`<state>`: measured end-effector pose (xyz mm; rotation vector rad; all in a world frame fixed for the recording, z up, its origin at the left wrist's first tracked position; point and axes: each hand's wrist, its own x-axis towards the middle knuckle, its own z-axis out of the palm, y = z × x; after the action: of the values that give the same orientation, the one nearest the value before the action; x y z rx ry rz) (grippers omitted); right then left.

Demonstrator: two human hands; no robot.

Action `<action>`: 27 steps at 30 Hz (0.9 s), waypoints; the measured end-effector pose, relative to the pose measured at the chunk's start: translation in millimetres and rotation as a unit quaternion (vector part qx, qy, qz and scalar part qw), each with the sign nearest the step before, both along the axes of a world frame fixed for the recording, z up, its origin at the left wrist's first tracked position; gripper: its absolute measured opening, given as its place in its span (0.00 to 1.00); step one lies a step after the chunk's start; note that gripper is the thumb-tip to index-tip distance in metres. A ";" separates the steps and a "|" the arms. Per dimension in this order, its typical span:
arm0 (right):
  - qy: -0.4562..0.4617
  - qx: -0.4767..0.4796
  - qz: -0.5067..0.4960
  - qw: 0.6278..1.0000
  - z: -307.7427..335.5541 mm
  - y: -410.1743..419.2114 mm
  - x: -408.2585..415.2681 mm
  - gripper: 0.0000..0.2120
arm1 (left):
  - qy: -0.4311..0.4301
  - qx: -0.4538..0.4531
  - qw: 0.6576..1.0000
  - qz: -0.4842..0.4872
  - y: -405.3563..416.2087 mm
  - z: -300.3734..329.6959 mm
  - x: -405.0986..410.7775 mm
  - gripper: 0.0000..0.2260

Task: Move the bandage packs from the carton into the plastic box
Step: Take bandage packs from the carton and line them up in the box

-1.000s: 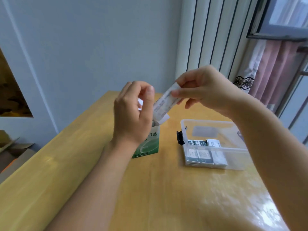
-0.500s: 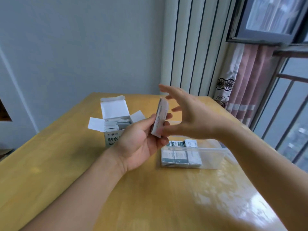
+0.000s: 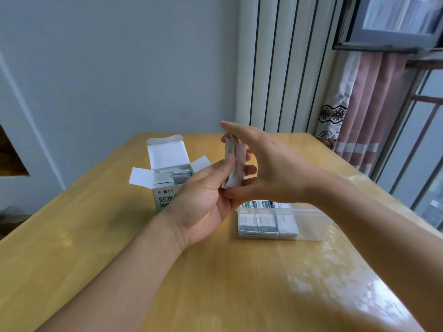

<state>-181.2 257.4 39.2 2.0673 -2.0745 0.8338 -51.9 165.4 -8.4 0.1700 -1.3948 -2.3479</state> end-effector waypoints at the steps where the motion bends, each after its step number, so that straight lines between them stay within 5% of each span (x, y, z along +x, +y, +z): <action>1: 0.001 -0.002 0.007 1.000 -0.1 -0.2 0.3 0.52 | 0.002 0.000 1.000 0.002 -1.7 0.1 0.3 0.20; 12: 0.007 0.047 0.015 0.999 -2.3 -2.4 1.7 0.51 | -0.031 -0.017 0.999 0.032 0.5 3.7 2.5 0.20; 15: -0.122 0.011 -0.002 0.992 6.4 -1.9 0.1 0.35 | -0.024 -0.051 0.996 0.063 -0.8 4.2 2.4 0.20; 18: -0.145 -0.045 -0.030 0.988 14.8 1.3 -10.5 0.12 | -0.031 -0.079 0.995 0.058 0.0 5.9 4.4 0.19; 27: -0.218 -0.051 0.031 0.974 20.5 4.8 -18.2 0.03 | -0.059 -0.125 0.988 0.067 2.8 8.4 5.0 0.19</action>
<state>-199.4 262.2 59.8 2.0457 -2.1076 1.4875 -46.9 168.2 0.1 0.3243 -1.6641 -2.0629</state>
